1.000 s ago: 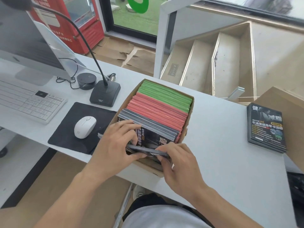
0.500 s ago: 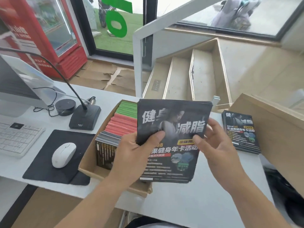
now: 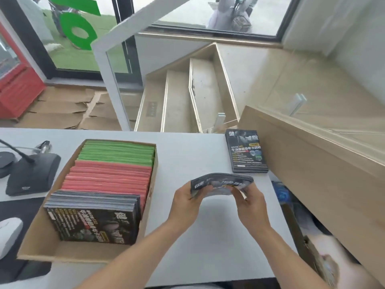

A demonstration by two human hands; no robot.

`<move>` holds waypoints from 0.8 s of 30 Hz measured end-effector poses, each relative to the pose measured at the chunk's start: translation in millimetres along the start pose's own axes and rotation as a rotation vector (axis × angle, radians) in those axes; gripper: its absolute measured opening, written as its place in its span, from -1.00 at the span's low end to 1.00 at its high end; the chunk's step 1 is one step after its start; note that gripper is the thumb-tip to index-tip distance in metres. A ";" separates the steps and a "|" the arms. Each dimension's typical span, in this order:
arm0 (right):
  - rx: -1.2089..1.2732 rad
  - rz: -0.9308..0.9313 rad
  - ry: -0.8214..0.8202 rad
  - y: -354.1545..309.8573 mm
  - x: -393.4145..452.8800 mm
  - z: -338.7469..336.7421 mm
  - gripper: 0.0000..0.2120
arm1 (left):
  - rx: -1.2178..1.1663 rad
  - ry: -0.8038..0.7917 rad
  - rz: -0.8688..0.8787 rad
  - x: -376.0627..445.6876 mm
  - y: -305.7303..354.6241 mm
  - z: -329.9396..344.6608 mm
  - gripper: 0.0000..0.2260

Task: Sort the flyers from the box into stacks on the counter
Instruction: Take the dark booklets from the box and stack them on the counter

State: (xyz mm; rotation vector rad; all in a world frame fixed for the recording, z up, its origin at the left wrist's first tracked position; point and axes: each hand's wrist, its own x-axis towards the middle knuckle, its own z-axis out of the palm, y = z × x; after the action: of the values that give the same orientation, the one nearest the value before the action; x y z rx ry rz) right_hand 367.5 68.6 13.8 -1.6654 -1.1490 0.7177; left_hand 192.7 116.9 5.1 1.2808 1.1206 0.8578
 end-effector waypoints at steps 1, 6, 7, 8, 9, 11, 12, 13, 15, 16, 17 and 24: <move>-0.004 0.017 -0.013 5.5 -0.8 -1.8 -0.77 | 0.005 -0.007 -0.013 0.7 -1.6 1.6 -0.82; -0.022 0.066 -0.101 24.2 -1.3 -6.2 -0.75 | 0.007 0.024 -0.025 4.6 -5.2 6.5 -0.53; -0.038 0.068 -0.127 26.3 -1.5 -6.8 -0.74 | 0.016 0.029 -0.026 5.0 -6.1 9.8 -0.53; -0.060 0.062 -0.146 27.4 -1.5 -7.4 -0.72 | 0.018 0.042 -0.036 5.5 -7.2 12.8 -0.56; -0.092 0.044 -0.154 28.0 -0.8 -8.4 -0.71 | 0.007 0.058 -0.050 6.3 -6.8 15.9 -0.60; -0.150 -0.007 -0.157 26.0 0.7 -10.9 -0.68 | -0.015 0.052 -0.053 8.8 -7.1 20.0 -0.75; -0.165 -0.029 -0.155 24.1 2.3 -12.2 -0.68 | -0.011 0.038 -0.038 8.9 -5.2 21.1 -0.78; -0.170 -0.044 -0.150 23.1 4.6 -13.8 -0.69 | -0.010 0.030 -0.030 9.1 -3.1 21.1 -0.78; -0.168 -0.067 -0.147 22.7 9.2 -15.4 -0.70 | 0.008 0.035 -0.026 10.0 1.6 19.3 -0.82; -0.168 -0.069 -0.151 23.2 10.5 -15.0 -0.71 | 0.022 0.044 -0.020 10.7 2.4 18.0 -0.85; -0.158 -0.066 -0.163 23.3 10.7 -13.9 -0.72 | 0.029 0.060 -0.016 10.7 3.5 16.5 -0.86; -0.088 -0.020 -0.174 20.7 5.3 -2.1 -0.73 | 0.004 0.228 0.022 2.6 10.9 16.1 -0.86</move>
State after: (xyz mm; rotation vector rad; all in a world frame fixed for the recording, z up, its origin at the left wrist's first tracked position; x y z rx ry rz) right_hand 378.8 70.6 -4.4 -1.6877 -1.3347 0.8231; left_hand 209.9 116.3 14.5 1.2229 1.2891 1.0381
